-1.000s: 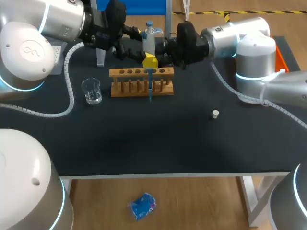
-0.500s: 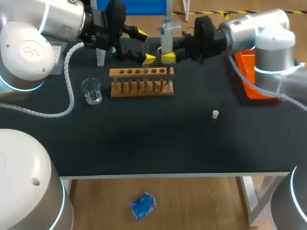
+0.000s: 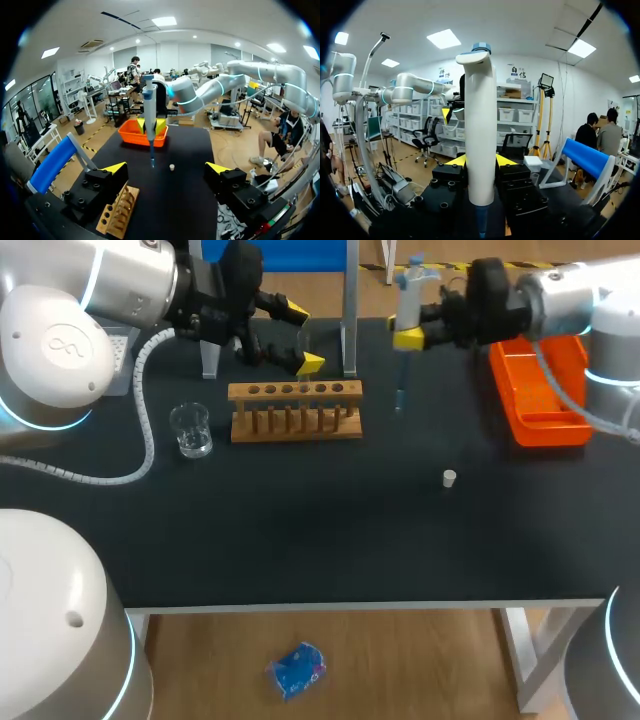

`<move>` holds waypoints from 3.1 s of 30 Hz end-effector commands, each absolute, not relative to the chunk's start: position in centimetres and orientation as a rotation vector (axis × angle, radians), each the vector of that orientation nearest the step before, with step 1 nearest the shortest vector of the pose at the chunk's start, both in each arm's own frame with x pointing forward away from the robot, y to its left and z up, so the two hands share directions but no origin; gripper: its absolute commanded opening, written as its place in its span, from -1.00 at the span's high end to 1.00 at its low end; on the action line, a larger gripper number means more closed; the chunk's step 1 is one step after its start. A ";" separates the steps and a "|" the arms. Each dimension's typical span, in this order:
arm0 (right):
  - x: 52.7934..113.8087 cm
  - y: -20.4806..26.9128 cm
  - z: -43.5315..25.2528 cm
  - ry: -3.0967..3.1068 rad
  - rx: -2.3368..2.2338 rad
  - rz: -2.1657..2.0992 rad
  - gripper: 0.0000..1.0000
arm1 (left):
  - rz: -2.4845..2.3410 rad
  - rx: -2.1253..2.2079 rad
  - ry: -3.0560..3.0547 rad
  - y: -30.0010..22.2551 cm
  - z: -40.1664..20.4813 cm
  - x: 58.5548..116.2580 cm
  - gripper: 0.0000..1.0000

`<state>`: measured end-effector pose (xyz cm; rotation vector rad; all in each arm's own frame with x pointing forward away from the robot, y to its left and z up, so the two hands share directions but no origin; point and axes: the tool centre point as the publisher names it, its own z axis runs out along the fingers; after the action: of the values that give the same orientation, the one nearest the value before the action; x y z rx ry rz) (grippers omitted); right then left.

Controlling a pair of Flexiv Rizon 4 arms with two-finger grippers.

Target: Invert the test tube, pick up the pipette, mount the tip to pipette, aspirate from beaker and dispense into the tube, eject the tip, return the pipette, and cap with the stopper.

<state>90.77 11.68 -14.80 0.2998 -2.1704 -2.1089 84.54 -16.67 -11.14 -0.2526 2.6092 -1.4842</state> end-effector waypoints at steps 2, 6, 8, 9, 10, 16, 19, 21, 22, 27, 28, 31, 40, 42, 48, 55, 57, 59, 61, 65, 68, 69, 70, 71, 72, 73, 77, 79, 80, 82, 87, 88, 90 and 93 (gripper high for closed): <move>91.5 8.9 -14.4 -2.156 0.337 -2.089 1.00 | -1.486 -0.251 2.609 -16.6 -11.1 84.6 -1.00; 92.3 7.4 -14.5 -2.081 0.366 -2.071 1.00 | -1.486 -0.251 2.609 -16.6 -11.1 84.6 -1.00; 92.8 6.9 -14.6 -2.082 0.375 -2.050 1.00 | -1.486 -0.251 2.609 -16.6 -11.1 84.6 -1.00; 92.9 6.8 -14.6 -2.091 0.379 -2.044 1.00 | -1.486 -0.251 2.609 -16.6 -11.1 84.6 -1.00; 92.9 6.8 -14.6 -2.091 0.379 -2.044 1.00 | -1.486 -0.251 2.609 -16.6 -11.1 84.6 -1.00; 92.9 6.8 -14.6 -2.091 0.379 -2.044 1.00 | -1.486 -0.251 2.609 -16.6 -11.1 84.6 -1.00; 92.9 6.8 -14.6 -2.091 0.379 -2.044 1.00 | -1.486 -0.251 2.609 -16.6 -11.1 84.6 -1.00; 92.9 6.8 -14.6 -2.091 0.379 -2.044 1.00 | -1.486 -0.251 2.609 -16.6 -11.1 84.6 -1.00; 92.9 6.8 -14.6 -2.091 0.379 -2.044 1.00 | -1.486 -0.251 2.609 -16.6 -11.1 84.6 -1.00; 93.1 6.9 -14.6 -2.072 0.360 -2.035 1.00 | -1.486 -0.251 2.609 -16.6 -11.1 84.6 -1.00; 93.2 6.6 -14.5 -2.056 0.361 -2.041 1.00 | -1.486 -0.251 2.609 -16.6 -11.1 84.6 -1.00; 93.2 5.2 -14.0 -2.045 0.365 -2.040 1.00 | -1.486 -0.251 2.609 -16.6 -11.1 84.6 -1.00; 93.9 -1.3 -13.4 -2.079 0.370 -2.049 1.00 | -1.486 -0.251 2.609 -16.6 -11.1 84.6 -1.00; 94.3 -2.7 -13.4 -2.074 0.360 -2.056 1.00 | -1.486 -0.251 2.609 -16.6 -11.1 84.6 -1.00; 95.5 -5.6 -14.0 -2.080 0.305 -2.090 1.00 | -1.486 -0.251 2.609 -16.6 -11.1 84.6 -1.00; 97.1 -7.4 -14.9 -2.098 0.234 -2.149 1.00 | -1.486 -0.251 2.609 -16.6 -11.1 84.6 -1.00; 97.4 -7.5 -15.1 -2.110 0.221 -2.154 1.00 | -1.486 -0.251 2.609 -16.6 -11.1 84.6 -1.00; 97.7 -7.8 -15.2 -2.132 0.206 -2.157 1.00 | -1.486 -0.251 2.609 -16.6 -11.1 84.6 -1.00; 97.9 -8.1 -15.3 -2.136 0.195 -2.160 1.00 | -1.486 -0.251 2.609 -16.6 -11.1 84.6 -1.00; 98.3 -9.4 -15.4 -2.179 0.142 -2.171 1.00 | -1.486 -0.251 2.609 -16.6 -11.1 84.6 -1.00; 98.5 -10.3 -15.3 -2.208 0.105 -2.184 1.00 | -1.486 -0.251 2.609 -16.6 -11.1 84.6 -1.00; 98.6 -10.7 -15.3 -2.228 0.090 -2.186 1.00 | -1.486 -0.251 2.609 -16.6 -11.1 84.6 -1.00; 98.7 -10.9 -15.3 -2.229 0.082 -2.192 1.00 | -1.486 -0.251 2.609 -16.6 -11.1 84.6 -1.00; 98.7 -11.1 -15.4 -2.238 0.073 -2.193 1.00 | -1.486 -0.251 2.609 -16.6 -11.1 84.6 -1.00; 98.8 -11.5 -15.5 -2.254 0.056 -2.195 1.00 | -1.486 -0.251 2.609 -16.6 -11.1 84.6 -1.00; 98.8 -11.7 -15.6 -2.254 0.048 -2.199 1.00 | -1.486 -0.251 2.609 -16.6 -11.1 84.6 -1.00; 98.8 -12.7 -15.9 -2.266 0.004 -2.217 1.00 | -1.486 -0.251 2.609 -16.6 -11.1 84.6 -1.00; 98.9 -13.3 -16.1 -2.274 -0.018 -2.223 1.00 | -1.486 -0.251 2.609 -16.6 -11.1 84.6 -1.00; 98.9 -13.5 -16.1 -2.278 -0.029 -2.226 1.00 | -1.486 -0.251 2.609 -16.6 -11.1 84.6 -1.00; 98.9 -14.0 -16.3 -2.285 -0.047 -2.229 1.00 | -1.486 -0.251 2.609 -16.6 -11.1 84.6 -1.00; 99.0 -14.6 -16.7 -2.286 -0.079 -2.239 1.00 | -1.486 -0.251 2.609 -16.6 -11.1 84.6 -1.00; 99.0 -14.6 -16.8 -2.285 -0.083 -2.240 1.00 | -1.486 -0.251 2.609 -16.6 -11.1 84.6 -1.00; 99.0 -14.6 -16.9 -2.283 -0.088 -2.242 1.00 | -1.486 -0.251 2.609 -16.6 -11.1 84.6 -1.00; 99.0 -14.8 -17.1 -2.283 -0.100 -2.242 1.00 | -1.486 -0.251 2.609 -16.6 -11.1 84.6 -1.00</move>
<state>99.31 -14.86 -17.10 -0.0887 -2.2781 -2.2371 84.54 -16.67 -11.14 -0.2528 2.6092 -1.4841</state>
